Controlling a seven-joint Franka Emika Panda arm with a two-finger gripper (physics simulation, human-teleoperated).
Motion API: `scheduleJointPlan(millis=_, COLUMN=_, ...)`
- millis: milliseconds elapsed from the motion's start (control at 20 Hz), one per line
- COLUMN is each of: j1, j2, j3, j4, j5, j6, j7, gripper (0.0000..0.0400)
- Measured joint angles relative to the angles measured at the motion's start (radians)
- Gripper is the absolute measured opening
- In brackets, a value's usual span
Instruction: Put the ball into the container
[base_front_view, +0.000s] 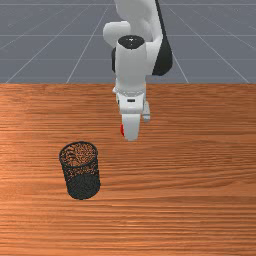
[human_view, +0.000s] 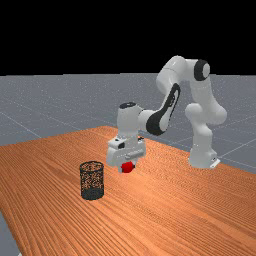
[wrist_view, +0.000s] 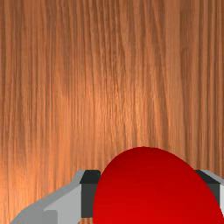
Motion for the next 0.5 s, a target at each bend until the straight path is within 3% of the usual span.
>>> scheduleJointPlan(millis=250, j1=-0.008, j2=-0.033, j3=-0.009, j4=0.030, j5=-0.011, j6=-0.076, j7=-0.018, gripper=0.0279)
scheduleJointPlan(millis=300, j1=-0.027, j2=-0.040, j3=-0.008, j4=0.013, j5=0.008, j6=-0.046, j7=-0.055, gripper=0.0279)
scheduleJointPlan(millis=400, j1=-0.045, j2=-0.029, j3=-0.031, j4=0.035, j5=-0.020, j6=-0.074, j7=-0.074, gripper=0.0279)
scheduleJointPlan(millis=500, j1=-0.092, j2=-0.020, j3=-0.028, j4=0.048, j5=0.013, j6=-0.082, j7=-0.164, gripper=0.0279)
